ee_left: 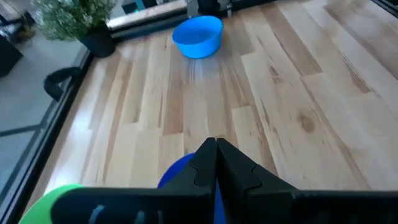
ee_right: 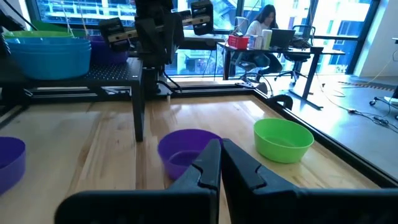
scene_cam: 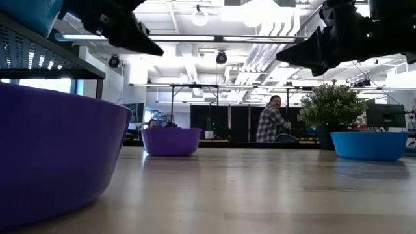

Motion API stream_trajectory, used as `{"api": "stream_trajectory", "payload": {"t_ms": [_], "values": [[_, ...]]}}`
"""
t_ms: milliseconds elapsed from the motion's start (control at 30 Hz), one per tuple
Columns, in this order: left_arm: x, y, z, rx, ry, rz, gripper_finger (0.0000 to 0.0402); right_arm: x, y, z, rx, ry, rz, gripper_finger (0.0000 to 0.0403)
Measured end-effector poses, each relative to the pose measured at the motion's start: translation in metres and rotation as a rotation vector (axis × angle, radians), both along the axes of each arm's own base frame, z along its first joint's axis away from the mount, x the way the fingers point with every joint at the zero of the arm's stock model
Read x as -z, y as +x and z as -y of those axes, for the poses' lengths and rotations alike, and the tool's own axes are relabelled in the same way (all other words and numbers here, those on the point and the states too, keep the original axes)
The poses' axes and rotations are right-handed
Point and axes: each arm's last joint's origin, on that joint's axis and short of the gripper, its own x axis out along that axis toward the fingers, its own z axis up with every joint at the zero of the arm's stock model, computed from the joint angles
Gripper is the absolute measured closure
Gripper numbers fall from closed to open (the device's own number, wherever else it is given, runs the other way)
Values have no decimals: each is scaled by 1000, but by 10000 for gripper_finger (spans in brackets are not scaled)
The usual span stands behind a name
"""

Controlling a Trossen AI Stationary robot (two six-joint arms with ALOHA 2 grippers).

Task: Pick & Place Mini bowls
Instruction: Stack the violet bowl on the other violet bowls on the shelf

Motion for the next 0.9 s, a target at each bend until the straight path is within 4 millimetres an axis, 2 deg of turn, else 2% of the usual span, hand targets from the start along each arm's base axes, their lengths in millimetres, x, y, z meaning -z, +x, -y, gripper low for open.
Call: {"api": "stream_trajectory", "payload": {"t_ms": [300, 533, 733, 900], "values": [[-17, 29, -1, -12, -25, -169, 399, 0, 0, 0, 0, -3, -3, 402], [-17, 53, 0, 3, -41, -286, 391, 0, 0, 0, -1, -6, -5, 401], [-9, 67, 7, 40, -45, -394, 328, 0, 0, 0, -1, -6, -5, 400], [-1, 76, 25, 101, -23, -438, 265, 1, 0, 0, -3, -5, -10, 402]]}}
